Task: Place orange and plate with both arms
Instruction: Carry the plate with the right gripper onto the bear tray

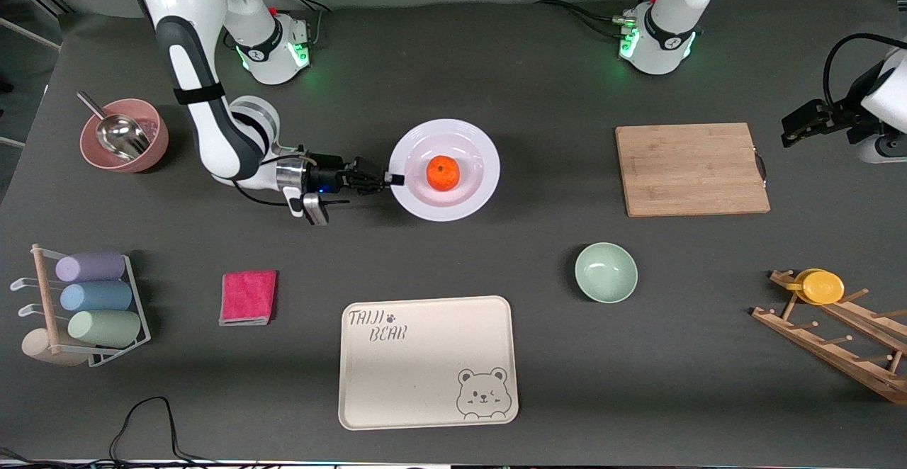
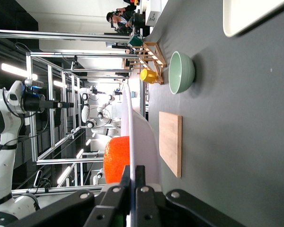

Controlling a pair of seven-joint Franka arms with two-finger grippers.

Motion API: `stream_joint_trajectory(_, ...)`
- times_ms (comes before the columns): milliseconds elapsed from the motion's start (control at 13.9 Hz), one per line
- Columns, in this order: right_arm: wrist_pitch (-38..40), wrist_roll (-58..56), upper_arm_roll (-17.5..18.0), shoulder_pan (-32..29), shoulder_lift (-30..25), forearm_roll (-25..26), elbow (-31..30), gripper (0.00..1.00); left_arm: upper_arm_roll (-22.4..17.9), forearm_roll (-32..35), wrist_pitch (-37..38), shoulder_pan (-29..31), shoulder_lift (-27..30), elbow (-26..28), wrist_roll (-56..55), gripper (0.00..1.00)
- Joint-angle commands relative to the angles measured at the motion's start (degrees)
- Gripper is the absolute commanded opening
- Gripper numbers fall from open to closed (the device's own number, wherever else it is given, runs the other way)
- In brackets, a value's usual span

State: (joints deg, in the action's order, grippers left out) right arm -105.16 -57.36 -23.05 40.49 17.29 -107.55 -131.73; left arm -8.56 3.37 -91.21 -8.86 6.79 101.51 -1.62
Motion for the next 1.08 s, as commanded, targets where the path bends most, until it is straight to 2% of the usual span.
stream_joint_trajectory(0,0.5,7.0,-0.2,-3.8,5.4,5.0,10.9,0.0,-0.5,-0.4,-1.1,-0.7,0.9,1.0,0.6,1.0)
stream_joint_trajectory(215,0.7,12.3,-0.1,-7.2,14.9,6.1,26.2,0.0,-0.5,-0.4,-1.1,-0.6,0.9,0.9,0.8,1.0)
stream_joint_trajectory(502,0.7,22.1,0.2,-11.7,29.2,4.1,48.6,0.0,-0.6,-0.4,-1.2,-0.5,0.7,1.0,0.8,1.0)
stream_joint_trajectory(718,0.0,26.0,0.1,-12.8,39.4,-3.8,62.9,0.0,-0.6,-0.4,-1.7,-0.4,0.3,1.0,0.9,1.0)
stream_joint_trajectory(789,-0.9,26.0,0.1,-13.3,42.2,-4.9,67.2,0.0,-0.6,-0.4,-1.8,-0.4,0.2,1.0,0.9,1.0)
stream_joint_trajectory(861,-2.3,26.0,0.1,-13.9,44.0,-5.0,69.9,0.0,-0.6,-0.4,-1.9,-0.4,0.2,1.0,0.9,1.0)
stream_joint_trajectory(1005,-4.0,25.6,0.1,-14.1,44.9,-5.0,70.8,0.0,-0.6,-0.4,-1.9,-0.3,-0.1,1.0,0.9,1.0)
